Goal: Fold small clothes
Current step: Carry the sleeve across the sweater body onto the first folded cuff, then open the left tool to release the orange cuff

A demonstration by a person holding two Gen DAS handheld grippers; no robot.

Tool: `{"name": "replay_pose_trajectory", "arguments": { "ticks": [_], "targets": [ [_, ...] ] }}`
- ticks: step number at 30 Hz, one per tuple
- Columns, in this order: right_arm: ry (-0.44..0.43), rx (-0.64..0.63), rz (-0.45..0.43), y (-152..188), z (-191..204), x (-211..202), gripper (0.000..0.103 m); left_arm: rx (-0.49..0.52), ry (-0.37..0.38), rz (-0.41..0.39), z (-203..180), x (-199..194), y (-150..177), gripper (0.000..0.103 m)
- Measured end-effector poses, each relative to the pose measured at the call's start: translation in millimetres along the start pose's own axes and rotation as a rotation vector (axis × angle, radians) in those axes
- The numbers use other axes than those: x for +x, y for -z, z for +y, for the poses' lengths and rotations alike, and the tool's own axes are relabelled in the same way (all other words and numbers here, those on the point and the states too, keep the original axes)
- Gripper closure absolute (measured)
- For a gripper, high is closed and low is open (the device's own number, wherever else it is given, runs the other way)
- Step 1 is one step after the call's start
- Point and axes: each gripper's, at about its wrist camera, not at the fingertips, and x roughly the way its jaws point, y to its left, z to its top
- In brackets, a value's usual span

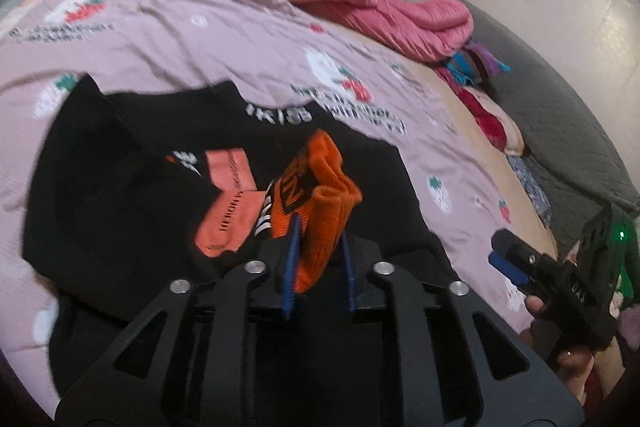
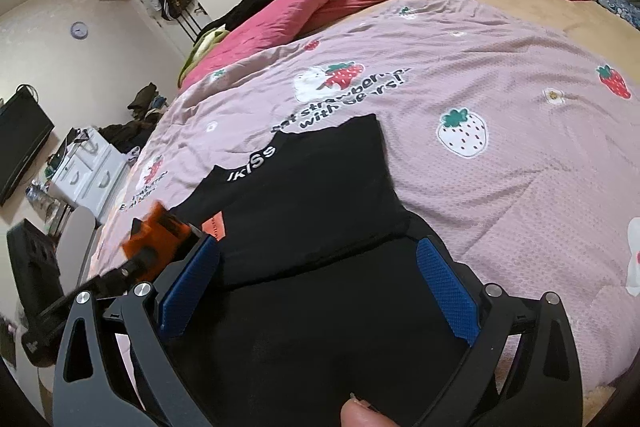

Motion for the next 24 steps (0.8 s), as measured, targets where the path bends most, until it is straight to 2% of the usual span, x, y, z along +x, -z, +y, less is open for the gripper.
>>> {"name": "replay_pose_trajectory", "arguments": {
  "ticks": [2, 4, 6, 7, 8, 10, 12, 14, 16, 17, 21, 23, 24],
  "targets": [
    [0.004, 0.006, 0.012, 1, -1, 4, 0.004, -0.003, 0.027, 0.031, 1, 7, 3, 0.069],
    [0.005, 0.008, 0.027, 3, 0, 8, 0.004, -0.009, 0.042, 0.05, 5, 8, 4, 0.059],
    [0.001, -0.004, 0.043, 6, 3, 13, 0.004, -0.017, 0.038, 0.045, 11, 2, 5, 0.056],
    [-0.004, -0.012, 0.055, 9, 6, 17, 0.004, -0.022, 0.03, 0.039, 15, -1, 4, 0.049],
    [-0.014, -0.023, 0.078, 12, 10, 22, 0.004, -0.027, 0.009, 0.03, 20, -6, 2, 0.036],
    [-0.044, -0.049, 0.117, 22, 21, 35, 0.004, -0.03, -0.048, 0.01, 29, -14, 1, 0.028],
    [-0.055, -0.08, 0.147, 30, 35, 44, 0.005, -0.039, -0.115, -0.01, 41, -23, -2, 0.024],
    [-0.069, -0.12, 0.176, 39, 51, 56, 0.005, -0.049, -0.183, -0.042, 51, -32, -4, 0.01],
    [-0.067, -0.148, 0.189, 47, 63, 67, 0.014, -0.066, -0.217, -0.072, 59, -39, -7, 0.009],
    [-0.064, -0.154, 0.202, 51, 68, 74, 0.021, -0.073, -0.217, -0.078, 62, -42, -8, 0.009],
    [-0.076, -0.098, 0.246, 59, 72, 96, 0.038, -0.099, -0.235, -0.098, 74, -53, -9, 0.009],
    [-0.083, -0.086, 0.24, 61, 74, 101, 0.042, -0.117, -0.228, -0.106, 80, -57, -10, 0.009],
    [-0.077, -0.102, 0.235, 61, 77, 102, 0.052, -0.124, -0.227, -0.111, 82, -58, -11, 0.009]
  ]
}}
